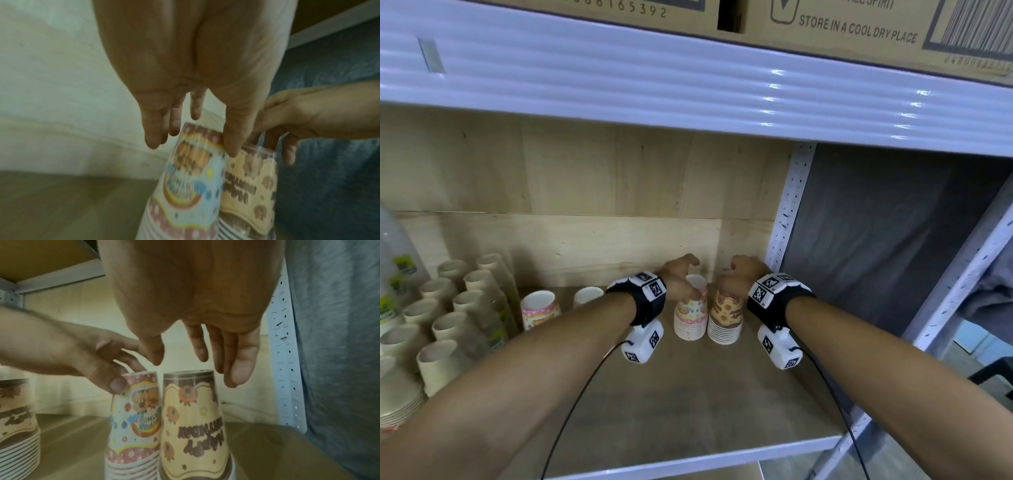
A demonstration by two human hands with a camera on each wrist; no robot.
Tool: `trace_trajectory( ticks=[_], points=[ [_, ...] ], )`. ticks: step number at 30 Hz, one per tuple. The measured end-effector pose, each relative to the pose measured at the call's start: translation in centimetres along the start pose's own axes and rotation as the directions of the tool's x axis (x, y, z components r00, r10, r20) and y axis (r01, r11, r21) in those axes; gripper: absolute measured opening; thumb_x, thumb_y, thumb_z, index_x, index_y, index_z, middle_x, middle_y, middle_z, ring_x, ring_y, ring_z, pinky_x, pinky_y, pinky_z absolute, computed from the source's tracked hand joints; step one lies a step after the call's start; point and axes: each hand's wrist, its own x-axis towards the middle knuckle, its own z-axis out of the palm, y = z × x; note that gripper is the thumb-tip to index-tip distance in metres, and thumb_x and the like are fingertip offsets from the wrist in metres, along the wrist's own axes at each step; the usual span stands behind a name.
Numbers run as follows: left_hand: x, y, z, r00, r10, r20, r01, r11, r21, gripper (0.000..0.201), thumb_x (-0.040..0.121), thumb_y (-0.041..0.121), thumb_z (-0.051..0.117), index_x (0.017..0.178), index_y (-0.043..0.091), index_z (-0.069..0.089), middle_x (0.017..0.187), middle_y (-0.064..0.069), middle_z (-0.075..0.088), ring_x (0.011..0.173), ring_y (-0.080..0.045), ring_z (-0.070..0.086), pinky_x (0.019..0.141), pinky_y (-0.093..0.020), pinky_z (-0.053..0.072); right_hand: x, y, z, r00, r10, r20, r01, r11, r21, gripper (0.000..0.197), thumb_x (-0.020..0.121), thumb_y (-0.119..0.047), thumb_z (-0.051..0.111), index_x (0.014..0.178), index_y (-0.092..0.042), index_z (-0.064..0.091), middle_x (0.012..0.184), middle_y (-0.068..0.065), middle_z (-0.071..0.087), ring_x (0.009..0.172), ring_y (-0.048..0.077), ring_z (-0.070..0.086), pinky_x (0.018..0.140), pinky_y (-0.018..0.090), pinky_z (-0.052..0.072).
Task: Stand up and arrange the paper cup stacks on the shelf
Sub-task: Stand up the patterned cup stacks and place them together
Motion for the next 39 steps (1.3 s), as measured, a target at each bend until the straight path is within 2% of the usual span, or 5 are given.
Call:
trace_trajectory(
  ticks=[9, 19, 27, 35, 39],
  points=[
    [0.2, 2.0, -1.4, 0.984, 0.074, 0.163, -0.124, 0.939, 0.322, 0.066, 0.085, 0.004, 0.067, 0.145, 0.022, 0.045, 0.152, -0.003, 0.039, 0.136, -0.024, 0.042, 0.103, -0.032, 0.044, 0.0, -1.0, 1.2, 0.998, 0.019, -0.056, -0.028, 0.985, -0.168, 0.066, 0.079, -0.060, 0.065, 0.121, -0.010, 0.054, 0.119, 0.008, 0.059, 0.105, 0.025, 0.061, 0.076, 0.029, 0.044],
    [0.6, 2.2, -1.5, 0.980, 0.109, 0.164, -0.160, 0.926, 0.342, 0.063, 0.083, 0.010, 0.072, 0.141, 0.018, 0.050, 0.146, -0.004, 0.046, 0.131, -0.024, 0.046, 0.102, -0.034, 0.046, 0.7, -0.7, 1.1, 0.999, 0.015, -0.035, -0.019, 0.994, -0.106, 0.057, 0.075, -0.050, 0.069, 0.113, -0.010, 0.055, 0.110, 0.007, 0.060, 0.099, 0.026, 0.061, 0.078, 0.033, 0.050],
    [1.8, 2.2, -3.2, 0.995, 0.097, 0.034, -0.103, 0.957, 0.273, 0.049, 0.082, 0.012, 0.074, 0.129, 0.020, 0.062, 0.135, -0.005, 0.050, 0.118, -0.026, 0.054, 0.081, -0.028, 0.048, 3.0, -0.8, 0.7, 0.998, -0.016, -0.059, 0.011, 0.996, -0.085, 0.023, 0.074, -0.024, 0.069, 0.092, -0.013, 0.062, 0.084, 0.000, 0.055, 0.085, 0.020, 0.062, 0.064, 0.023, 0.043],
    [4.1, 1.3, -4.3, 0.994, 0.026, -0.105, 0.001, 0.970, 0.242, 0.054, 0.079, 0.025, 0.077, 0.130, 0.017, 0.062, 0.134, -0.004, 0.054, 0.119, -0.025, 0.056, 0.081, -0.026, 0.046, 4.5, -1.3, 0.5, 0.981, -0.148, -0.128, 0.146, 0.989, -0.024, 0.036, 0.083, -0.021, 0.057, 0.113, -0.005, 0.068, 0.120, 0.010, 0.064, 0.112, 0.029, 0.059, 0.092, 0.033, 0.048],
    [5.3, 0.7, -4.4, 0.991, -0.013, -0.130, 0.041, 0.976, 0.215, 0.055, 0.078, 0.026, 0.079, 0.130, 0.015, 0.062, 0.132, -0.005, 0.058, 0.117, -0.026, 0.058, 0.081, -0.026, 0.047, 6.5, -1.3, 0.4, 0.994, -0.111, -0.004, 0.111, 0.993, -0.030, 0.038, 0.089, -0.017, 0.059, 0.127, -0.012, 0.061, 0.128, 0.009, 0.059, 0.120, 0.028, 0.055, 0.095, 0.029, 0.043]
  ],
)
